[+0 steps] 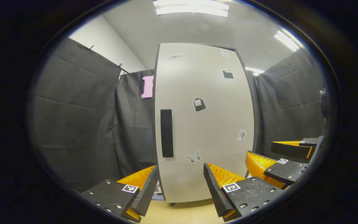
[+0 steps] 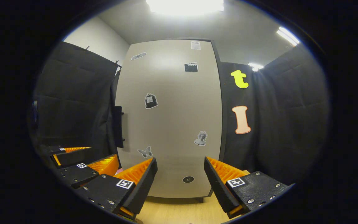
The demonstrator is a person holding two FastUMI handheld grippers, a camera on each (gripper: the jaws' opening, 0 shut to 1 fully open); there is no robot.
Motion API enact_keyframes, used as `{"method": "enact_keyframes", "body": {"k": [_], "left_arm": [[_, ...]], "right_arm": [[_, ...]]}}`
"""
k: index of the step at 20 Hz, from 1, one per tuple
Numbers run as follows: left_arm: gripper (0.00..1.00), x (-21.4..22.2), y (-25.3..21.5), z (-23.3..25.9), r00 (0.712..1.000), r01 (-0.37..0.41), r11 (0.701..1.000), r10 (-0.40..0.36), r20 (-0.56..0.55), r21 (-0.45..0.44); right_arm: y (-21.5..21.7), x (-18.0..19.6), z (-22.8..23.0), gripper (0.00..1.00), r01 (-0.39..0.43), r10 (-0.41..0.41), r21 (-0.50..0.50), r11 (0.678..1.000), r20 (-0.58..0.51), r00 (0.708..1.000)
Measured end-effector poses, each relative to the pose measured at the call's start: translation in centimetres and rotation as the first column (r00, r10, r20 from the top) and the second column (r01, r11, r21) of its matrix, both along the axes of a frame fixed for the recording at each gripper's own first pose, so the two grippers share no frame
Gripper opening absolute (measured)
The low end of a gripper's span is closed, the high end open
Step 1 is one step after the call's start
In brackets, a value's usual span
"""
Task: Open the cabinet door with the right hand, grasp the bottle in the cabinet with the left hand and place it on the coaster, then close the cabinet door with the right hand.
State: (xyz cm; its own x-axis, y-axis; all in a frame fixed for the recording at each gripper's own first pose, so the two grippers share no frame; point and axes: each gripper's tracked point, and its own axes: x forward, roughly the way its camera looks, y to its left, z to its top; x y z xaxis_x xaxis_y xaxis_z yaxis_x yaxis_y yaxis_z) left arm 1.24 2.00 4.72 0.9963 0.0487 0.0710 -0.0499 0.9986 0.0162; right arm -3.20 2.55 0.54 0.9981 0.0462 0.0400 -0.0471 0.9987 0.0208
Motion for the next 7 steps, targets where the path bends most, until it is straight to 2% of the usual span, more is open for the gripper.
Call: {"method": "enact_keyframes", "body": {"k": [2, 5, 7], "left_arm": [[0.86, 0.16, 0.07, 0.12, 1.0, -0.002, 1.0, 0.002, 0.004, 0.003], [0.86, 0.28, 0.05, 0.06, 1.0, -0.002, 1.0, 0.002, 0.001, -0.001], [0.82, 0.08, -0.14, -0.06, 1.0, -0.003, 1.0, 0.003, -0.008, -0.013]], "right_arm": [[0.1, 0.14, 0.03, 0.93, -0.003, 0.003, 0.004, 1.0, -0.001, 1.0], [-0.06, 0.4, -0.29, 0.93, -0.003, 0.004, 0.016, 1.0, -0.013, 1.0], [-0.2, 0.62, -0.51, 0.94, -0.001, 0.002, 0.029, 1.0, -0.023, 1.0]]}}
